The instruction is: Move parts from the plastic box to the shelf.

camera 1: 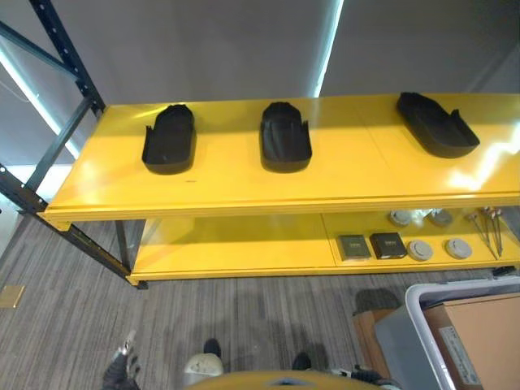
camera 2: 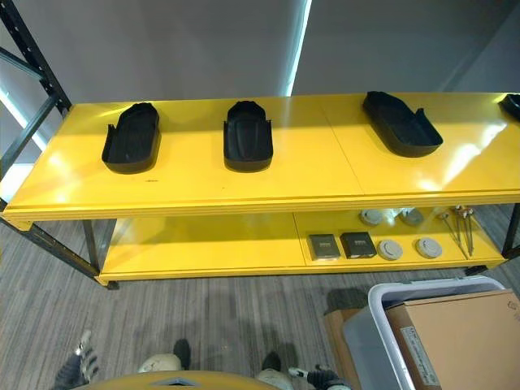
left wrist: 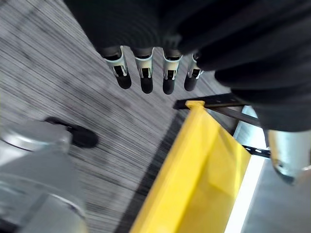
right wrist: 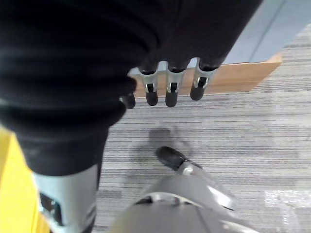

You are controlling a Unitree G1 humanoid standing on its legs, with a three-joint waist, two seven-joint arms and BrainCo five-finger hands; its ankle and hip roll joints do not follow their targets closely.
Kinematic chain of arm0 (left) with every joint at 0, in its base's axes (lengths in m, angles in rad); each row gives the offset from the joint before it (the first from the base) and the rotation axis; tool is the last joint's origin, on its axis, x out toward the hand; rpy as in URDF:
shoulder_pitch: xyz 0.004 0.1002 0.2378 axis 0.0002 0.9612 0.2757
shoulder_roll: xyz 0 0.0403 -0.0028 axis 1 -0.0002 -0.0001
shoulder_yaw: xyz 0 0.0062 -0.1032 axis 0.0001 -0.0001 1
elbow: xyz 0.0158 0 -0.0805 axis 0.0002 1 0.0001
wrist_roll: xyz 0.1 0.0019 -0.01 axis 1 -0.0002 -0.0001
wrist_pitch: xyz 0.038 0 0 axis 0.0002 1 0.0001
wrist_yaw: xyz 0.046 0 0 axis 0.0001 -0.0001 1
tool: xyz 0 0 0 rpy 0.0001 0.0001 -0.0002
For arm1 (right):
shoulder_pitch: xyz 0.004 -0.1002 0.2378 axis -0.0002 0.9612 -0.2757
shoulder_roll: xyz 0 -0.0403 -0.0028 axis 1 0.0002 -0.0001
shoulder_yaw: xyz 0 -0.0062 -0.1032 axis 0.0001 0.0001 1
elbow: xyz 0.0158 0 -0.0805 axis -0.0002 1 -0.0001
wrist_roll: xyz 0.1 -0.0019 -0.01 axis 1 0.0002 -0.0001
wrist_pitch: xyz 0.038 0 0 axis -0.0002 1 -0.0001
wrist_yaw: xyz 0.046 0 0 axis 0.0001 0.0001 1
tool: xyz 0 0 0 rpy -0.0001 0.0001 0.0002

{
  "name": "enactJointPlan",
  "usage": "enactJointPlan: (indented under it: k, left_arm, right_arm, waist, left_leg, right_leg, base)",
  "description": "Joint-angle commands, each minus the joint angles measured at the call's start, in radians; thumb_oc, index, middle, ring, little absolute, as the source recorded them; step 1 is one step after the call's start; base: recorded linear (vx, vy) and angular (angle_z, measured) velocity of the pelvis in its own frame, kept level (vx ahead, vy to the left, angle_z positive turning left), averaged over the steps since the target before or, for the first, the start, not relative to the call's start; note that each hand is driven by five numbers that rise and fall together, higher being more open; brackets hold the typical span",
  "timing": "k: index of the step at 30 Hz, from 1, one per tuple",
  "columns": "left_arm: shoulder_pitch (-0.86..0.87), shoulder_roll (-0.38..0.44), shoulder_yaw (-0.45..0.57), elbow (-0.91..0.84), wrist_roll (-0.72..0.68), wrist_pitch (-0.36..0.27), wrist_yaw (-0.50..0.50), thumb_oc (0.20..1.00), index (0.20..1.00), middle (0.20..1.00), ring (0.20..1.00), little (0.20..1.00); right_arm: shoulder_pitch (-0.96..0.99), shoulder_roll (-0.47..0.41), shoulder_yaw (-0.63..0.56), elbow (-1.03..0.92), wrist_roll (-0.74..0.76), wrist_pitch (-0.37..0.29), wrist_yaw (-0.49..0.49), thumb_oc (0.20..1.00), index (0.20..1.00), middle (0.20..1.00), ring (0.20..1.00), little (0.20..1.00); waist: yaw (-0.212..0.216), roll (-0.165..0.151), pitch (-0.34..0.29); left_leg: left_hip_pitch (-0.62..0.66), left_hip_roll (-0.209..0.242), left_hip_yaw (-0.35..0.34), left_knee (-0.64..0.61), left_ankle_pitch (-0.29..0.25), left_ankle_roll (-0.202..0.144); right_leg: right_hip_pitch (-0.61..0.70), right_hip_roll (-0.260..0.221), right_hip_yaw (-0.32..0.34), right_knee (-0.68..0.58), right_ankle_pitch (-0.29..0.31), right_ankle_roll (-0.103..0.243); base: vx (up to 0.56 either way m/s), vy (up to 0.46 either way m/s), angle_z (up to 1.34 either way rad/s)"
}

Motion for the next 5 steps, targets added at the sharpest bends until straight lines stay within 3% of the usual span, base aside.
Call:
enactJointPlan:
  k: [1, 2, 5]
  left_arm:
    - [-0.137, 0.014, 0.017, 0.027, 0.132, -0.014, 0.035, 1.000, 1.000, 1.000, 1.000, 1.000]
    - [-0.156, 0.006, 0.019, 0.088, 0.133, 0.013, 0.032, 1.000, 1.000, 1.000, 1.000, 1.000]
    - [-0.179, -0.013, 0.024, 0.205, 0.149, -0.030, 0.007, 1.000, 1.000, 1.000, 1.000, 1.000]
  right_arm:
    - [-0.025, -0.007, 0.025, -0.007, 0.014, -0.044, -0.016, 1.000, 1.000, 1.000, 1.000, 1.000]
    - [-0.029, -0.004, 0.030, -0.004, 0.010, -0.039, -0.021, 1.000, 1.000, 1.000, 1.000, 1.000]
    - [-0.032, 0.001, 0.031, 0.029, -0.005, -0.058, -0.018, 1.000, 1.000, 1.000, 1.000, 1.000]
  waist:
    - [-0.020, -0.025, 0.015]
    - [-0.028, -0.026, 0.011]
    - [-0.045, -0.029, 0.001]
  left_leg:
    - [-0.027, 0.051, 0.022, 0.086, -0.031, 0.001]
    - [-0.023, 0.051, 0.025, 0.085, -0.032, 0.001]
    - [-0.013, 0.047, 0.029, 0.078, -0.037, 0.005]
  right_leg:
    - [-0.001, -0.091, 0.016, 0.057, -0.010, 0.071]
    - [-0.002, -0.090, 0.023, 0.057, -0.012, 0.071]
    - [-0.007, -0.089, 0.041, 0.058, -0.013, 0.072]
  base:
    - [0.00, 0.000, 0.00]
    - [0.00, 0.000, 0.00]
    - [0.03, 0.027, -0.15]
